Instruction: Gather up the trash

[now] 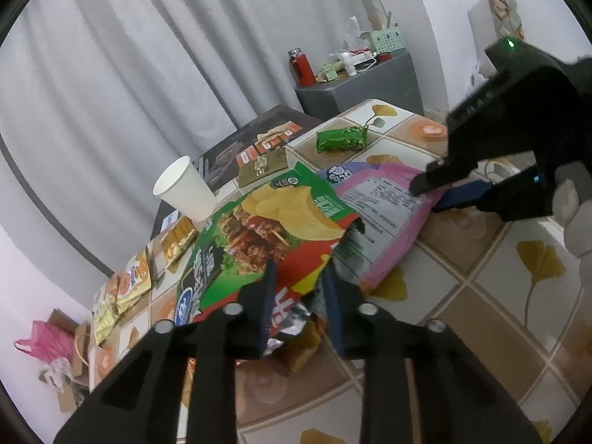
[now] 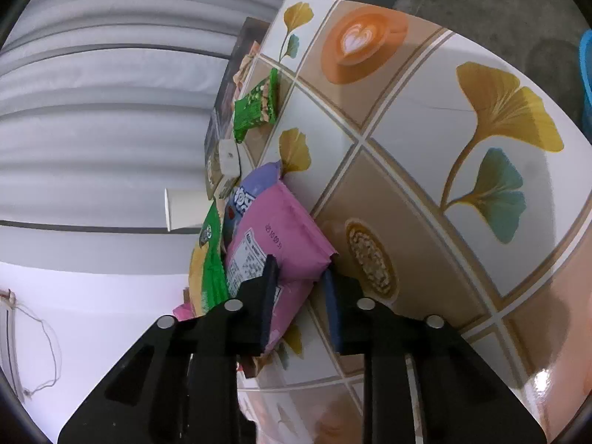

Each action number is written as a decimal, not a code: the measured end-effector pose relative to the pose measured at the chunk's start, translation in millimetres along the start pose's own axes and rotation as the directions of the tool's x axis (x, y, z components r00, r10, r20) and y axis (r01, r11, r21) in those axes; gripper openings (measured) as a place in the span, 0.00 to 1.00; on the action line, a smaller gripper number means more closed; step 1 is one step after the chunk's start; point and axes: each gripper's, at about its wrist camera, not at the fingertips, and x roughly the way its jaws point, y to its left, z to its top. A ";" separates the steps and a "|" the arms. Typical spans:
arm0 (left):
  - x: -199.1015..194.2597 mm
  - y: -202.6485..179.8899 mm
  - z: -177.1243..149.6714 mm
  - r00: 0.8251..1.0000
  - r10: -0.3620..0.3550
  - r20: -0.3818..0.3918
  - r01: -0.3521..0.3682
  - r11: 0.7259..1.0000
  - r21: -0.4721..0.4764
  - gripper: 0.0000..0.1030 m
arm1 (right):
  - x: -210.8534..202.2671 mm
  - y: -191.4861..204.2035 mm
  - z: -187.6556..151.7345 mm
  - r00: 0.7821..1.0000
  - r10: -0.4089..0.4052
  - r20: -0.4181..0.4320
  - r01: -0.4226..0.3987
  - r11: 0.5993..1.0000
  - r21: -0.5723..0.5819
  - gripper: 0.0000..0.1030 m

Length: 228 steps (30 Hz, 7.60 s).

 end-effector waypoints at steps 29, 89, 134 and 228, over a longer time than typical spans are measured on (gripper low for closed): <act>-163.2 2.0 -111.0 0.875 -0.483 0.021 0.437 0.772 -0.463 0.12 | -139.5 -62.3 -82.1 0.981 -0.052 -0.186 0.003 0.967 -0.254 0.12; -61.7 90.2 -189.4 0.730 -0.563 0.387 0.426 -0.067 -0.902 0.62 | -104.9 -74.1 -113.5 0.989 -0.004 -0.148 -0.021 0.986 -0.168 0.07; -203.6 55.7 -36.5 0.894 -0.207 0.397 0.424 0.676 -0.603 0.25 | -199.5 -122.8 -93.3 0.993 0.114 0.006 -0.114 0.993 -0.045 0.01; -144.1 -139.2 73.5 0.771 -0.627 0.114 0.613 0.680 -0.401 0.95 | -269.7 -215.8 -56.5 0.869 -0.237 0.434 0.321 0.938 -0.129 0.58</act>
